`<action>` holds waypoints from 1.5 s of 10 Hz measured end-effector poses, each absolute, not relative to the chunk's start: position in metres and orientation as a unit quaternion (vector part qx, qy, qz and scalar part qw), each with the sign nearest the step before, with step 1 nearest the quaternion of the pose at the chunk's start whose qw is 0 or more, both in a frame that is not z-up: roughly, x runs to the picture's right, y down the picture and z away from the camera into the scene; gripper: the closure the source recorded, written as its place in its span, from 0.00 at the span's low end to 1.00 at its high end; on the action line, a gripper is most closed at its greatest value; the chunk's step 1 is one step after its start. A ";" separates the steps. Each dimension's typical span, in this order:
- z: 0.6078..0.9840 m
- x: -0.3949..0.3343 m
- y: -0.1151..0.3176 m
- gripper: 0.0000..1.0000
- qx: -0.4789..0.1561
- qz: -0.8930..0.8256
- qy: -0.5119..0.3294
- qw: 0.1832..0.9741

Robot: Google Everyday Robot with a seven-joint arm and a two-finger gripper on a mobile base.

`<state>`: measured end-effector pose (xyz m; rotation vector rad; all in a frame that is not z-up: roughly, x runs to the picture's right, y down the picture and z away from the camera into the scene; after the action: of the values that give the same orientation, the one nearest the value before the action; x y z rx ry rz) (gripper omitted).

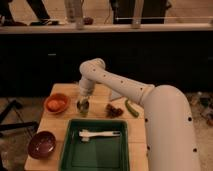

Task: Stack cups into tray

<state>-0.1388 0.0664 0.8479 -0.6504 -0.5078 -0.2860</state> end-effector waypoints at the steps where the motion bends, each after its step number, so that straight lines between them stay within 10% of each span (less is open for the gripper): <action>1: 0.848 -0.138 0.066 0.92 -0.315 -0.138 -0.246 0.906; 9: 0.848 -0.138 0.066 0.21 -0.315 -0.139 -0.246 0.906; 15: 0.848 -0.139 0.066 0.20 -0.315 -0.139 -0.246 0.906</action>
<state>-0.1388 0.0663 0.8480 -0.6502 -0.5075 -0.2865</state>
